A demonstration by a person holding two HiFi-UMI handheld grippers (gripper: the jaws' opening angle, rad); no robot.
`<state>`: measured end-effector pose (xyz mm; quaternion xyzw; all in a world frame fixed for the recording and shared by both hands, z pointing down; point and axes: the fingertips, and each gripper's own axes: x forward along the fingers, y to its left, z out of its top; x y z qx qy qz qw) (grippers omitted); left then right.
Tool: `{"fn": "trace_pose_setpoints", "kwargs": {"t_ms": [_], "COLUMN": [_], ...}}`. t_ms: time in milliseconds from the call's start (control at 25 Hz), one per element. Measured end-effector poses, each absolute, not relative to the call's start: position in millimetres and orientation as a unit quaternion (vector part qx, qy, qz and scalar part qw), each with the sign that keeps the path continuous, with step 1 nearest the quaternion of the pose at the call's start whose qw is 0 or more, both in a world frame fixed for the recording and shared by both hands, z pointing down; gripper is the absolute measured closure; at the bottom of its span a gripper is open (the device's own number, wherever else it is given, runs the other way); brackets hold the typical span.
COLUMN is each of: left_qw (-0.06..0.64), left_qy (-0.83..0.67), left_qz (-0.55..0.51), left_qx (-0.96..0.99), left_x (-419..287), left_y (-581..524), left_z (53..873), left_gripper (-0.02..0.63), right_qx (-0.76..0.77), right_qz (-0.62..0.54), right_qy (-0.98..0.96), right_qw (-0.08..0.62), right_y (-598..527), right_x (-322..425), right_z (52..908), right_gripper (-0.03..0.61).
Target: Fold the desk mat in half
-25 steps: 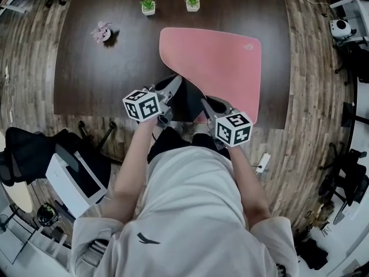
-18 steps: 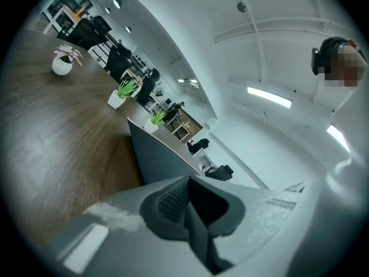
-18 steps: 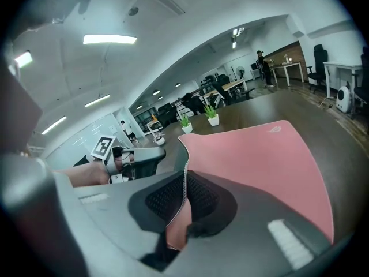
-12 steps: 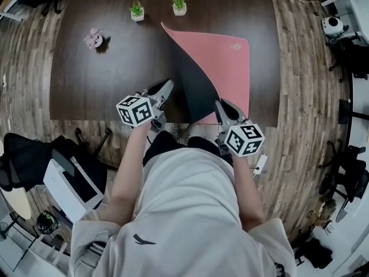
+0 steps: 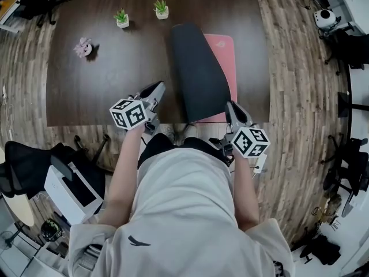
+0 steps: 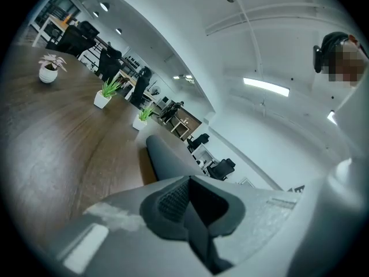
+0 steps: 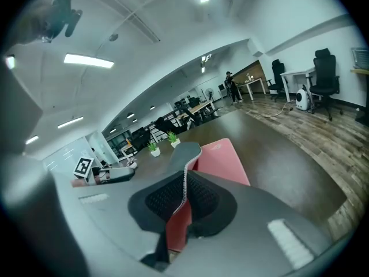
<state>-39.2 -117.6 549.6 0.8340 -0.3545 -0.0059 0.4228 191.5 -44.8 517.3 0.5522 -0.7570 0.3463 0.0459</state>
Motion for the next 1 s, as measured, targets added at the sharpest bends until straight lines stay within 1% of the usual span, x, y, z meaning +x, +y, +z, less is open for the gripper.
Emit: {"fn": "trace_pose_setpoints", "kwargs": {"t_ms": [320, 480, 1000], "left_qw": [0.417, 0.416, 0.413], "left_qy": [-0.353, -0.354, -0.371], "left_qz": [0.012, 0.018, 0.02], "left_qx": [0.838, 0.838, 0.831], "left_x": [-19, -14, -18], "left_y": [-105, -98, -79], "left_z": [546, 546, 546], "left_gripper": [0.611, 0.611, 0.611], "right_qx": [0.594, 0.604, 0.591], "right_qz": [0.383, 0.402, 0.45], "right_qy": [-0.707, -0.687, -0.669], "right_qw": [0.029, 0.026, 0.043], "right_y": [-20, -9, 1], "right_x": [261, 283, 281], "right_z": [550, 569, 621], "right_gripper": [0.563, 0.563, 0.563]}}
